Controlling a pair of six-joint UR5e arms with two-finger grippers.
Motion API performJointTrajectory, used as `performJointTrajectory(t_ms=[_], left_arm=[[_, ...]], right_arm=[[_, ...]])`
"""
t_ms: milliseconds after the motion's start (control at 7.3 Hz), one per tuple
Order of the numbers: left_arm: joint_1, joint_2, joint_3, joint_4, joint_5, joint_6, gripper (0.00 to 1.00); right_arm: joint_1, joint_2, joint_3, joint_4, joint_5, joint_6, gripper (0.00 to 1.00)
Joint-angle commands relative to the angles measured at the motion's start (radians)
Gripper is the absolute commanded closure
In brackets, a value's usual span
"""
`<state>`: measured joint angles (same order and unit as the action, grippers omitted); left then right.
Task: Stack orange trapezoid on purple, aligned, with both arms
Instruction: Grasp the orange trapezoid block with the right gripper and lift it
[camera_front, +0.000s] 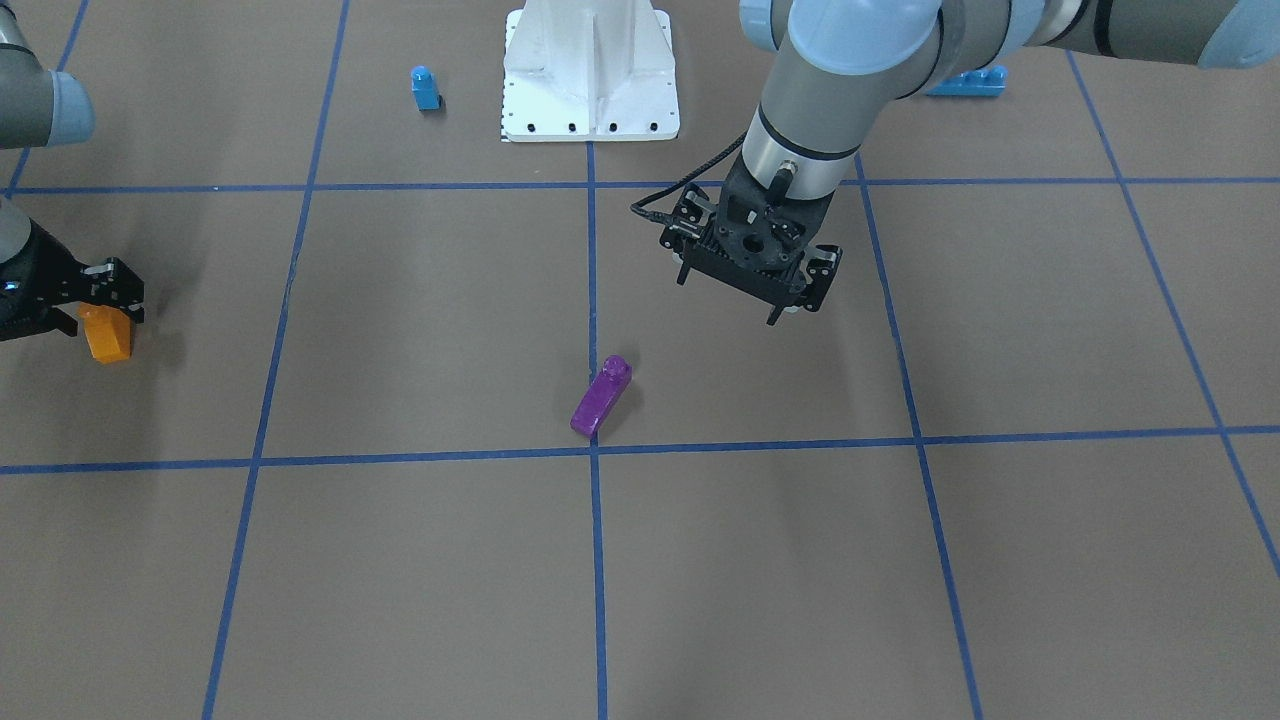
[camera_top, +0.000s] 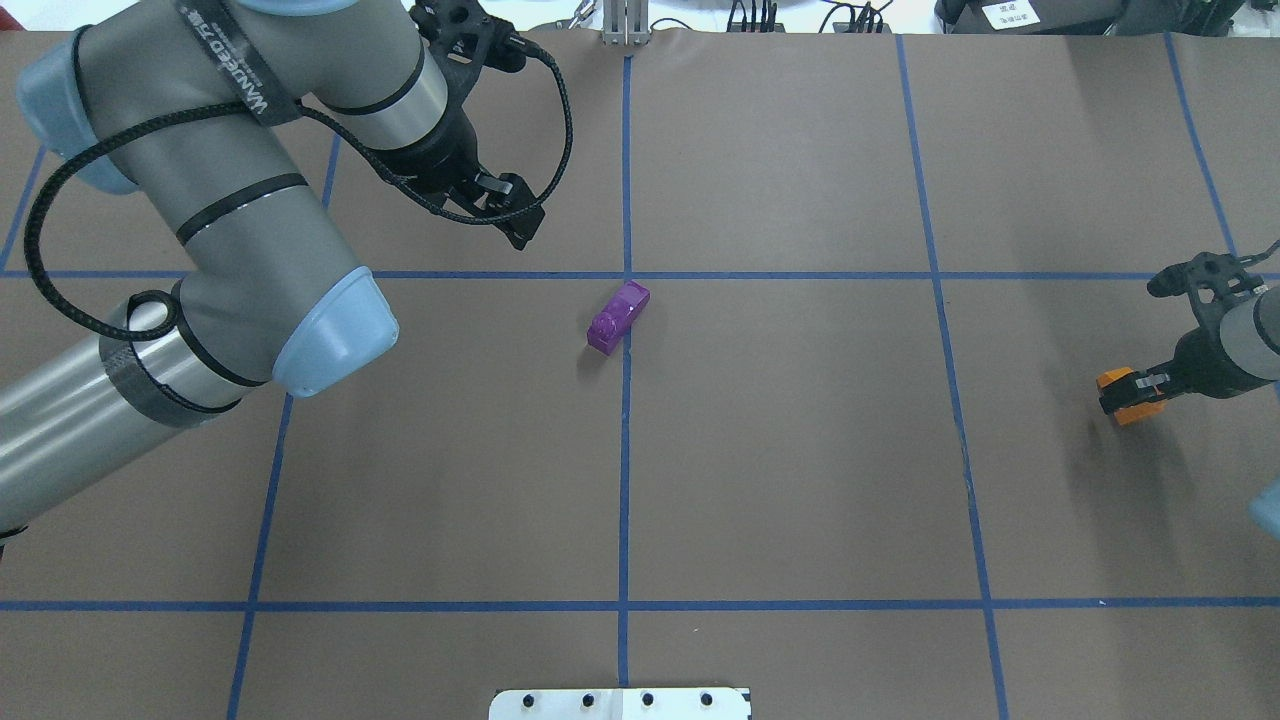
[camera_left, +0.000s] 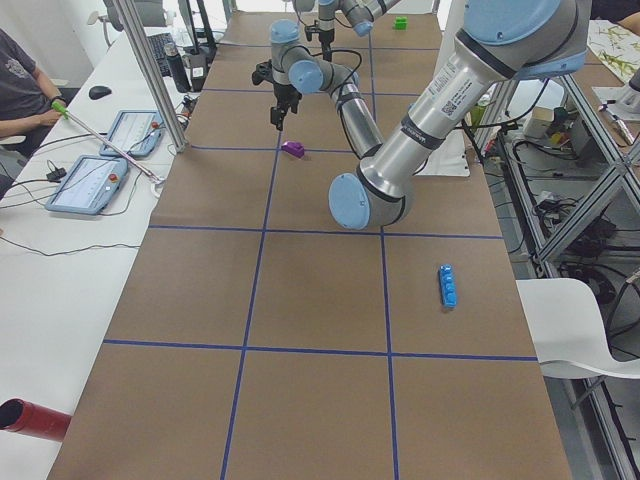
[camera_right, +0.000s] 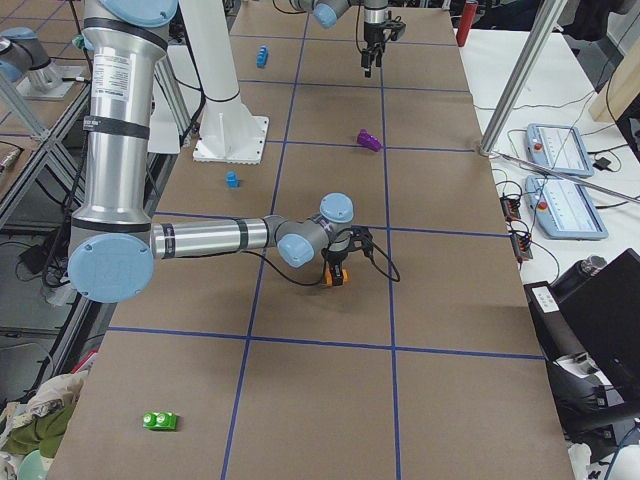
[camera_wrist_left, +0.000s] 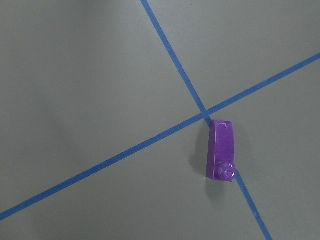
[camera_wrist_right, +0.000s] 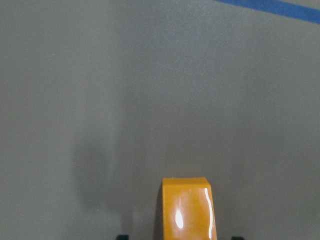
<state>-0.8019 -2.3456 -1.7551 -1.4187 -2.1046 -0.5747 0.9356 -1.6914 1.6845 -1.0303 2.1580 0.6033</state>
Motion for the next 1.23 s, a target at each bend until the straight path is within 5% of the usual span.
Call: performJointTrajectory(t_ms=[0,411,821,1095], left_arm=[[0.0,0.0,-0.001,0.0,0.0,-0.001,0.0],[-0.003,0.023,-0.01,-0.006,-0.002,0.002,0.0],[-0.036,0.092,-0.043,-0.003,0.005,0.016,0.0],[-0.072,0.173,-0.079,-0.002,0.005,0.1,0.0]], right_arm=[[0.0,0.001,0.0,-0.002,0.003,0.0,0.67],[0.018,0.013,0.01,-0.007,0.04,-0.019,1.0],[0.138,0.112,0.021,-0.037,0.187,-0.002,1.0],[0.143,0.322,0.09,-0.385,0.181,0.033,1.0]])
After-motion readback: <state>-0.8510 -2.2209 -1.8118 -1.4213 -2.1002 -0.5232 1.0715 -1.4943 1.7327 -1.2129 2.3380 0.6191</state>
